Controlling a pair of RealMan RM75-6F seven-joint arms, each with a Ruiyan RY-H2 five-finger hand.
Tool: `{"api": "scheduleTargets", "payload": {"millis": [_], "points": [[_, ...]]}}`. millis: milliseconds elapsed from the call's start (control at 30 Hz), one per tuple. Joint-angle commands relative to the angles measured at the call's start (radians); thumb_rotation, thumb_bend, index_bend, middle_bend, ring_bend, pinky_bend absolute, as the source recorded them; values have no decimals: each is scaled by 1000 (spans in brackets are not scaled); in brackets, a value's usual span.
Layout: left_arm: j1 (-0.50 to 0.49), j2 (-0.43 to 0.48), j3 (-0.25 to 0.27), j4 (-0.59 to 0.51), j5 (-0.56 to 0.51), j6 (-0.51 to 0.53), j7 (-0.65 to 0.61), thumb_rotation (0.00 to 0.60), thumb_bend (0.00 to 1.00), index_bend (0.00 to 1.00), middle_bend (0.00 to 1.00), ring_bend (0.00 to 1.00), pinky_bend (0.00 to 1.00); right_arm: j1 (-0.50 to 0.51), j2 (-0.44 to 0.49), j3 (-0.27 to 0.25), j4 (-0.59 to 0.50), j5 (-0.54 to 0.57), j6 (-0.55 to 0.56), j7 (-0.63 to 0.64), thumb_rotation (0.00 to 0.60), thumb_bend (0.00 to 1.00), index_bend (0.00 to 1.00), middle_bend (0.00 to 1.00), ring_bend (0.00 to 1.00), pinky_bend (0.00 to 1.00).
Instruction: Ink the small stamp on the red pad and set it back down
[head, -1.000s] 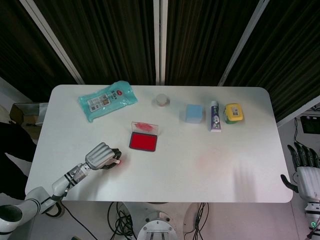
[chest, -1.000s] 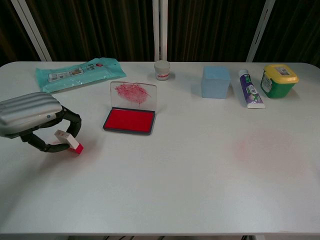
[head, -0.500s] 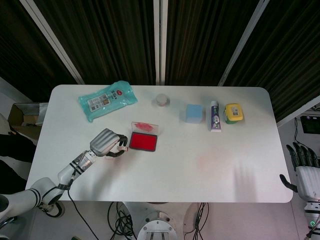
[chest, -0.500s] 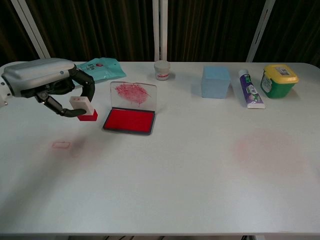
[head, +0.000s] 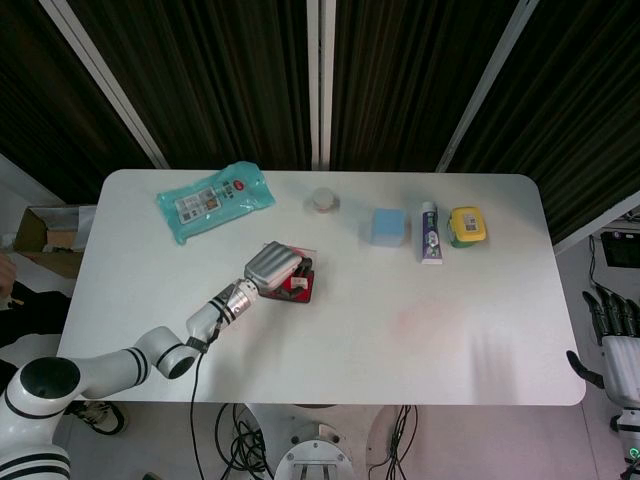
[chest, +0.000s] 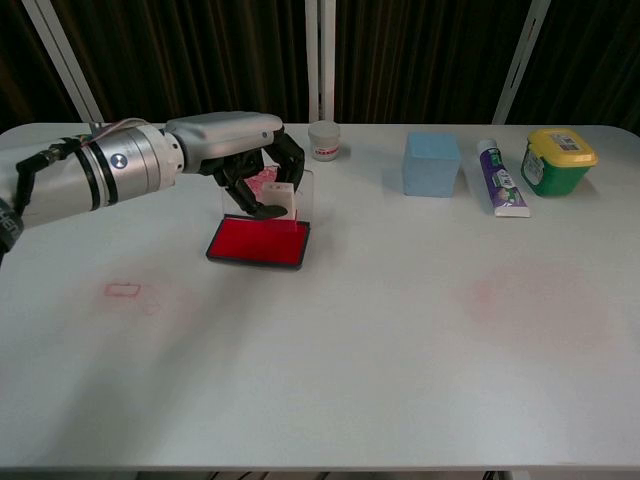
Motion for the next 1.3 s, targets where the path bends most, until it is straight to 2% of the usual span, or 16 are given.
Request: {"api": "scheduleTargets", "payload": {"millis": [33, 300, 933, 1133, 1300], "points": [[-26, -52, -5, 75, -29, -39, 17, 600, 400, 629, 610, 938, 991, -1, 2, 0, 2, 2, -2, 7, 600, 155, 0, 0, 0, 0], [-19, -65, 21, 152, -33, -55, 1, 600, 399, 629, 610, 938, 991, 3, 2, 2, 17, 3, -11, 25, 600, 154, 0, 0, 0, 0], [-11, -140, 64, 289, 8, -44, -156, 600, 403, 629, 610, 938, 991, 6, -4, 0, 10, 6, -20, 1, 600, 154, 0, 0, 0, 0], [-7, -60, 40, 201, 13, 4, -193, 600, 403, 629, 610, 938, 991, 8, -3, 1, 8, 7, -23, -2, 600, 155, 0, 0, 0, 0], [27, 98, 38, 13, 12, 44, -175, 600, 402, 628, 610, 938, 992, 17, -6, 3, 6, 2, -31, -6, 600, 155, 0, 0, 0, 0]]}}
